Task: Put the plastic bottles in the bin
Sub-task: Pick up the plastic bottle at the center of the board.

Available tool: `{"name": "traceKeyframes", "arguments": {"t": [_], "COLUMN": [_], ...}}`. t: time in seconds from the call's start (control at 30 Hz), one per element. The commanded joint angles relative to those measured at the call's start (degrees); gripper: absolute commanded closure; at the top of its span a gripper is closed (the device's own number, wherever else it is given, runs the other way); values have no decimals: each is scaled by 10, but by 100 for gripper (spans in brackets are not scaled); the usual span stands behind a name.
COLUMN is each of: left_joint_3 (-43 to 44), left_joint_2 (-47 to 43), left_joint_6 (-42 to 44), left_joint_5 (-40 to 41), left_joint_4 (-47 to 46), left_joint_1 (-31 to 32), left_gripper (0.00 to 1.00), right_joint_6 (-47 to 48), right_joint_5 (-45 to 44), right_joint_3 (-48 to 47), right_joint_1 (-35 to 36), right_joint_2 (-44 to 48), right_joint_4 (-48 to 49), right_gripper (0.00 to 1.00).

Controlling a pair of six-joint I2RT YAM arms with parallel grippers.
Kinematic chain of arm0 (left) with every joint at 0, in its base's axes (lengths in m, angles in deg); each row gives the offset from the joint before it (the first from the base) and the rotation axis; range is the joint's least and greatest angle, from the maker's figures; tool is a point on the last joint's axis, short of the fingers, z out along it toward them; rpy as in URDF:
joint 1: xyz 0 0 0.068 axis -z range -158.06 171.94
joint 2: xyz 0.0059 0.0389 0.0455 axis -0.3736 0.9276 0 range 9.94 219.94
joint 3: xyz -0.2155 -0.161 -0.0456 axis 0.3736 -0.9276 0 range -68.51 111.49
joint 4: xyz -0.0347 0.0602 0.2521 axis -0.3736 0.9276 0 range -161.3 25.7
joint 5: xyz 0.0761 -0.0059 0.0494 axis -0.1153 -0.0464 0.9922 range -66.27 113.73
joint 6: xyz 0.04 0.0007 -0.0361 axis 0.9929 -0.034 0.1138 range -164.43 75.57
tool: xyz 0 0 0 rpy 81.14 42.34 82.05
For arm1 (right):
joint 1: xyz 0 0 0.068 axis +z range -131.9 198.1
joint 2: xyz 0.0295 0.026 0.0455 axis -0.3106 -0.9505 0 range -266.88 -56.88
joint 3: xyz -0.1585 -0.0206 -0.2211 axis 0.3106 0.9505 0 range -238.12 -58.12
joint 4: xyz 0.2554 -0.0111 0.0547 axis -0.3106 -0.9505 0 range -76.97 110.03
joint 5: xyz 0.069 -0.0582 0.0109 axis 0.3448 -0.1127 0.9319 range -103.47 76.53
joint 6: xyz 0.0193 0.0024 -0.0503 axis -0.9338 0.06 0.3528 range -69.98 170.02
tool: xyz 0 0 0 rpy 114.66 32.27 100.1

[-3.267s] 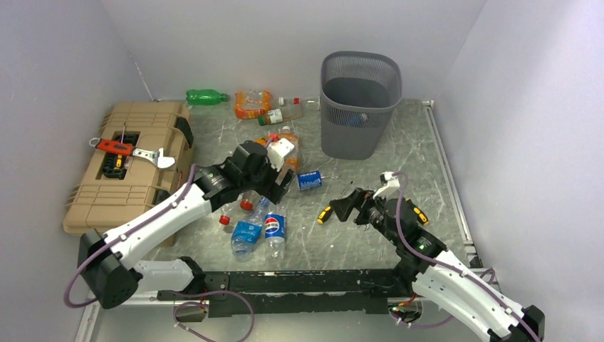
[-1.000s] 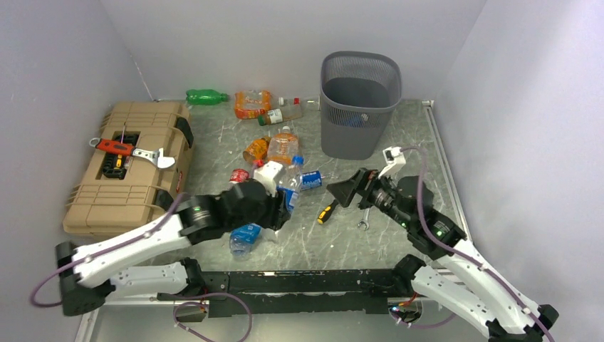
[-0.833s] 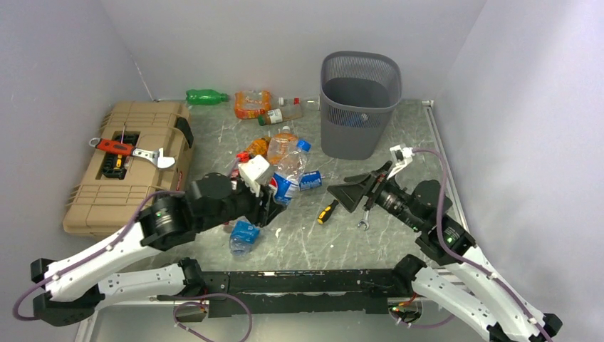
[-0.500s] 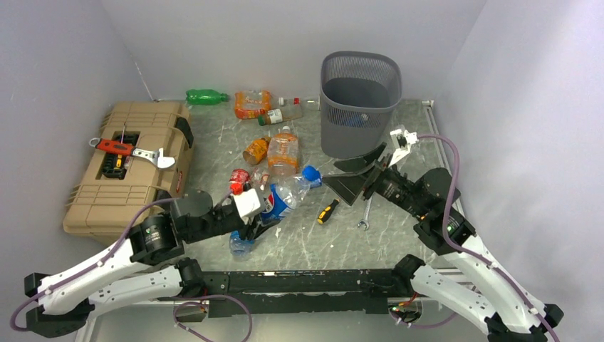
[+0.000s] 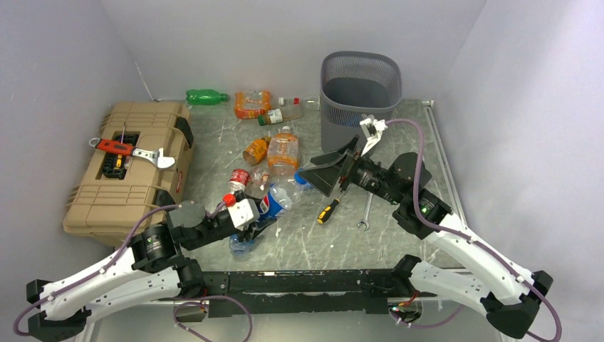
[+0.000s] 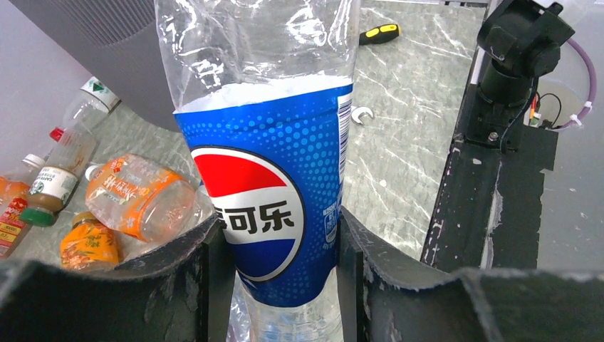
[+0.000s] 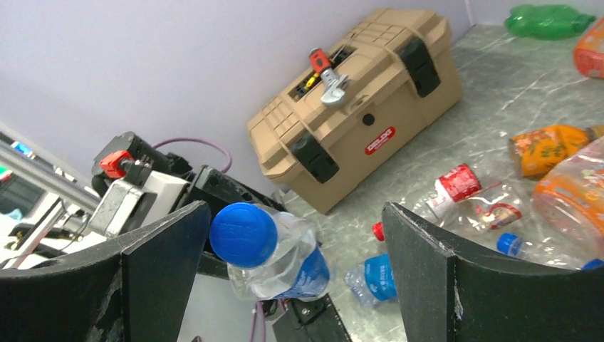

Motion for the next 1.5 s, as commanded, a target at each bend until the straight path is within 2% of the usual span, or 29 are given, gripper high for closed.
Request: {"name": "traceKeyframes", "arguments": {"t": [0.0, 0.17, 0.43, 0.5, 0.57, 0.77, 0.8, 0.83, 0.87, 0.93, 1.03, 1.07, 1.1, 1.3, 1.47], "left_joint_3": [7, 7, 9, 9, 9, 8, 8, 8, 8, 10, 18, 20, 21, 6, 19], "left_joint_2": [1, 2, 12, 12, 10, 1, 0, -1, -2, 0, 5, 5, 5, -23, -15], "left_joint_6": [2, -2, -6, -8, -7, -8, -9, -9, -9, -11, -22, -25, -27, -21, -15], "left_joint_5": [8, 8, 8, 8, 8, 8, 8, 8, 8, 8, 43, 48, 54, 93, 135], "left_joint_4": [-39, -38, -37, -36, -34, -34, -34, -33, -33, -27, -13, -11, -10, -23, 10], "left_joint_1": [1, 1, 1, 1, 1, 1, 1, 1, 1, 1, 1, 1, 1, 1, 1], "left_gripper": [70, 72, 73, 73, 73, 73, 72, 71, 69, 57, 27, 4, 1, 0, 0], "right_joint_6": [12, 26, 32, 28, 27, 24, 24, 24, 22, 23, 31, 39, 53, 194, 308], "right_joint_5": [-16, -39, -77, -84, -89, -84, -80, -79, -80, -79, -90, -104, -114, -250, -405], "right_joint_3": [-28, -24, -52, -47, -45, -48, -48, -49, -50, -50, -52, -59, -72, -238, -313], "right_joint_1": [34, 55, 84, 85, 85, 85, 85, 85, 85, 85, 85, 85, 85, 85, 85], "right_joint_2": [-14, -9, -54, -54, -53, -56, -58, -59, -59, -59, -52, -49, -43, -17, -5], "right_joint_4": [42, 46, 3, 11, 13, 7, 6, 4, 1, -2, -13, -25, -44, -190, -195], "right_gripper": [5, 2, 24, 33, 47, 74, 82, 96, 100, 100, 100, 100, 100, 100, 100]}}
